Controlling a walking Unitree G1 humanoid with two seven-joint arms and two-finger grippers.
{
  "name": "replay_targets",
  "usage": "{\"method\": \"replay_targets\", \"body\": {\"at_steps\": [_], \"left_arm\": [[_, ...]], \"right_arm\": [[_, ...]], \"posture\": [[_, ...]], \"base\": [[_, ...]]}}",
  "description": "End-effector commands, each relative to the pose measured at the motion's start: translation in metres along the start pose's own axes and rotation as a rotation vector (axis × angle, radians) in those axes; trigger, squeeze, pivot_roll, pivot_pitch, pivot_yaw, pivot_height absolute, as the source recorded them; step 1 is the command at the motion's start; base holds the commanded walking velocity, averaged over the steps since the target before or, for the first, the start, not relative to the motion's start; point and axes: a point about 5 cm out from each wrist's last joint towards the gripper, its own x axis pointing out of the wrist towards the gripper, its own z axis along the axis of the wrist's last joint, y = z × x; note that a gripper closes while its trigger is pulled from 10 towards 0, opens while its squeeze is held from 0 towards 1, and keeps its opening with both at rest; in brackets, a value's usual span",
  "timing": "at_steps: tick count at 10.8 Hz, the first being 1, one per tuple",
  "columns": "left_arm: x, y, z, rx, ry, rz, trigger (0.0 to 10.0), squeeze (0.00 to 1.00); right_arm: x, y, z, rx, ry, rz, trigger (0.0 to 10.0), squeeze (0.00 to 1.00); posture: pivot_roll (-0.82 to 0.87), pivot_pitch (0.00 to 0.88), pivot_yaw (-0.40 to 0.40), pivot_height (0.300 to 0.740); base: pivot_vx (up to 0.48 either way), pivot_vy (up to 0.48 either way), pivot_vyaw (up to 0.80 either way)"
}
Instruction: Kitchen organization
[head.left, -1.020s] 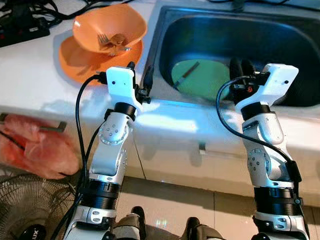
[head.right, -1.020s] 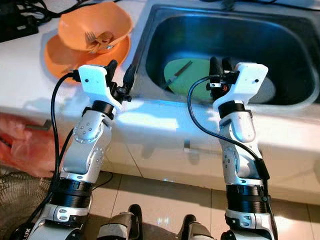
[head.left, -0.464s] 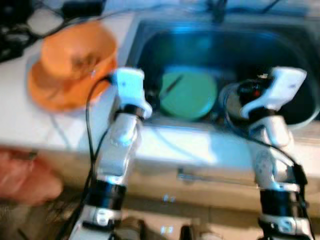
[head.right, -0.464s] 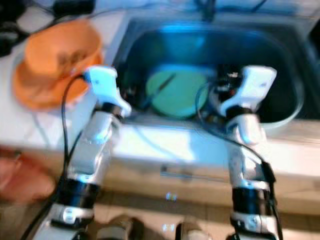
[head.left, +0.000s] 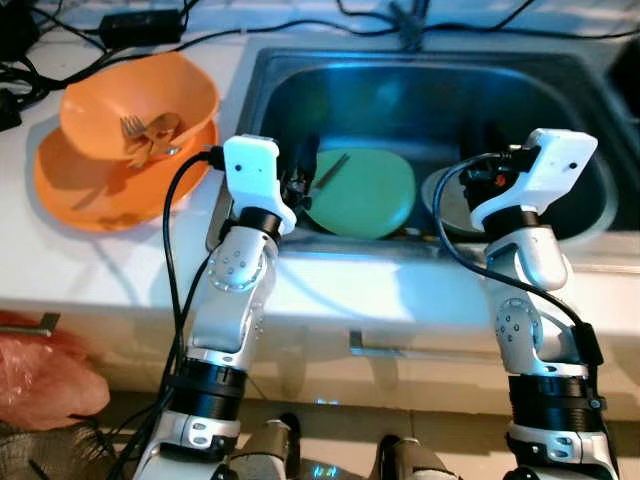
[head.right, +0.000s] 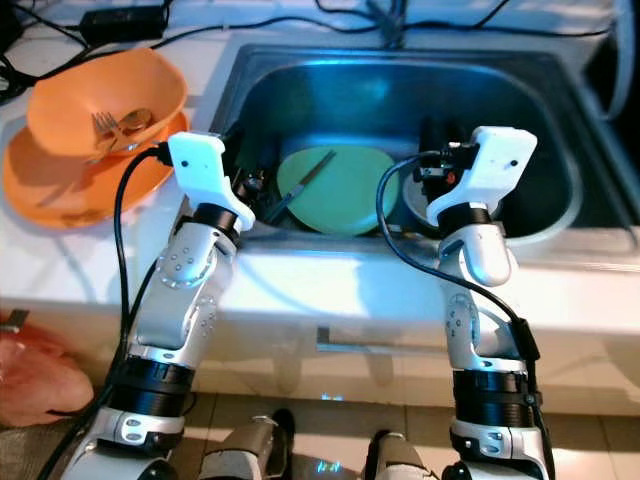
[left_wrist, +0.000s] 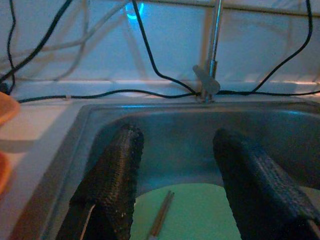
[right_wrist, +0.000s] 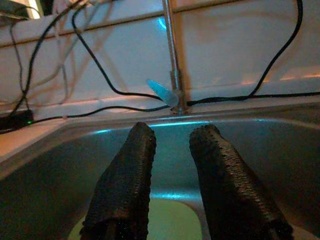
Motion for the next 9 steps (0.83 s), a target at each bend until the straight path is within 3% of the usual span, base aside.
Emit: {"method": "replay_targets", "body": {"at_steps": [1,9], "left_arm": [[0.0008,0.0013,0.0032,-0.003,-0.016,0.005,10.0,0.0],[0.0017,0.0011,0.0006,-0.021,-0.001,0.005,10.0,0.0]], "right_arm": [[-0.0011,0.0,-0.0014,0.006,0.01,-0.001,10.0,0.0],[-0.0009,-0.001,-0.0047,0.004,0.03,-0.011,10.0,0.0]], "posture": [[0.08,0.224,0.029,0.74],[0.08,0.227,0.031,0.74]], "base": [[0.0,0.0,0.0],[0.0,0.0,0.0]]}}
